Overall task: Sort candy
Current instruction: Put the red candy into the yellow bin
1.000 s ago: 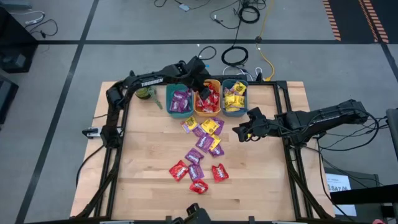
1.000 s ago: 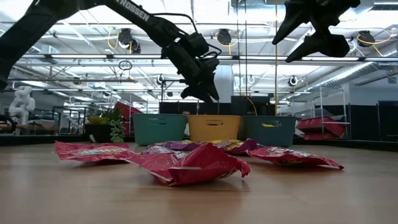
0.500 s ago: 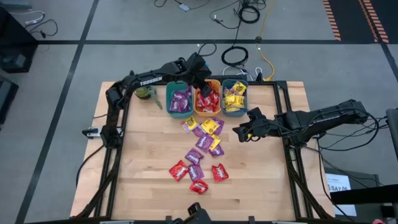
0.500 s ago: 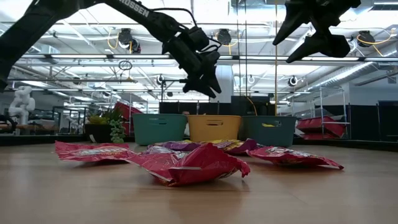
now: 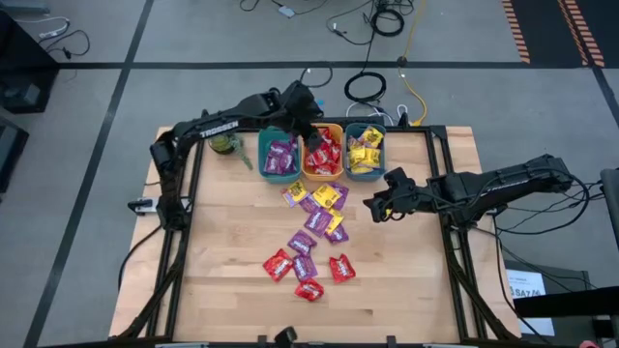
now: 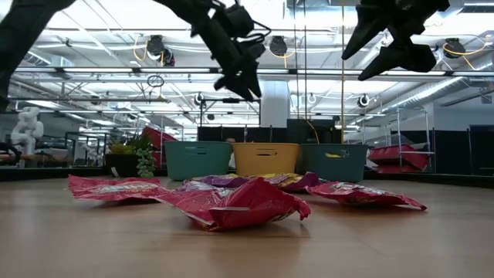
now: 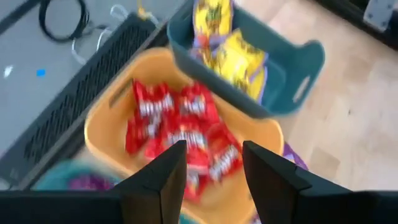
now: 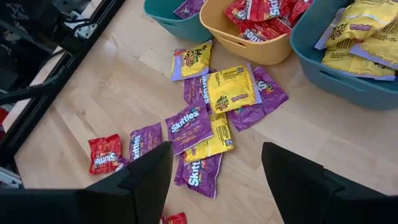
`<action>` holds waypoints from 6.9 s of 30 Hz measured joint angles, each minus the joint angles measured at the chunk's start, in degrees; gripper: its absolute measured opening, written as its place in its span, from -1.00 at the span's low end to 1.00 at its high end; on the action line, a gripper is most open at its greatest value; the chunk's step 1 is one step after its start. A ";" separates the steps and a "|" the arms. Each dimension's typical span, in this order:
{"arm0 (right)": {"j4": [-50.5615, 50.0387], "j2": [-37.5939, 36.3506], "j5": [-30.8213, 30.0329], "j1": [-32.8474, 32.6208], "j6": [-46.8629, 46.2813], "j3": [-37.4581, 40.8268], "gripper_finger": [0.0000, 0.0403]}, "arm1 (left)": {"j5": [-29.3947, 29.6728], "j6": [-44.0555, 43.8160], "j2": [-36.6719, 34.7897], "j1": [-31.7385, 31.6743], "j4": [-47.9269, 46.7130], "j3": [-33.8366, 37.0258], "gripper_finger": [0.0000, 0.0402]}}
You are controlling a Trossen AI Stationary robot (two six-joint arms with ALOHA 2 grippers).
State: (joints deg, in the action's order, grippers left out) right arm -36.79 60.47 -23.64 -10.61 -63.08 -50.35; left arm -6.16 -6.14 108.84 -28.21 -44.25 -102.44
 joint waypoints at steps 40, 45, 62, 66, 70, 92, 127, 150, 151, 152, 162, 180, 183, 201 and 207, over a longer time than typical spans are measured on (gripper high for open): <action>-2.95 -0.02 1.49 0.00 10.37 0.00 0.18 | 17.07 -53.28 -9.78 60.72 11.22 39.55 -0.18; -2.93 -0.02 1.49 0.00 10.25 0.00 0.18 | 17.87 -52.87 -1.68 59.70 11.30 39.44 -0.18; -3.35 -0.02 2.78 0.00 9.78 0.00 0.18 | 17.96 -50.63 -0.28 58.33 6.82 39.45 -0.94; -3.32 -0.02 2.78 0.00 9.78 0.00 0.18 | 16.74 -45.27 -3.56 58.36 1.13 39.82 -0.97; -3.32 -0.02 2.84 0.00 9.79 0.00 0.18 | 16.66 -42.65 -8.26 58.38 -9.56 39.77 -0.98; -3.29 -0.02 -2.30 0.07 8.30 0.00 0.18 | 15.56 -0.65 -17.91 14.17 10.83 31.43 -0.99; -3.13 -0.02 -3.63 0.90 -2.25 0.00 0.18 | 10.76 15.62 8.52 1.10 4.02 -1.26 -0.33; -3.30 -0.02 -5.05 0.90 1.78 0.00 0.18 | 11.10 15.46 8.02 1.79 0.89 -1.24 -0.33; -3.30 -0.02 -5.07 0.90 2.17 0.00 0.18 | 11.07 15.20 7.76 1.95 0.50 -1.23 -0.33; -3.31 -0.02 -5.07 0.92 2.36 0.00 0.18 | 11.08 14.44 7.61 2.14 0.29 -1.22 -0.33; -3.39 -0.02 -5.16 0.90 4.43 0.00 0.18 | 4.62 6.13 4.71 2.91 -3.54 -1.24 -0.33; -2.46 2.29 1.19 0.85 10.21 -0.02 0.18 | 14.73 -8.35 -11.30 22.90 -8.62 11.89 -0.33; -0.98 4.04 4.09 0.71 11.76 -0.02 0.18 | 15.03 -14.17 -15.58 26.59 -4.35 19.11 -0.33; -1.84 7.97 11.78 0.70 17.70 -0.02 0.18 | 14.15 -17.18 -13.80 47.21 16.38 31.83 -0.33; -2.35 7.32 11.78 0.70 17.38 -0.02 0.18 | 13.91 -15.50 -7.93 50.99 23.58 31.85 -0.26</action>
State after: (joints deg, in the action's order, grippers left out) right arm -39.14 67.79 -11.86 -9.91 -45.70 -50.37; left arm 7.75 -21.65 100.91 22.78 -20.67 -70.59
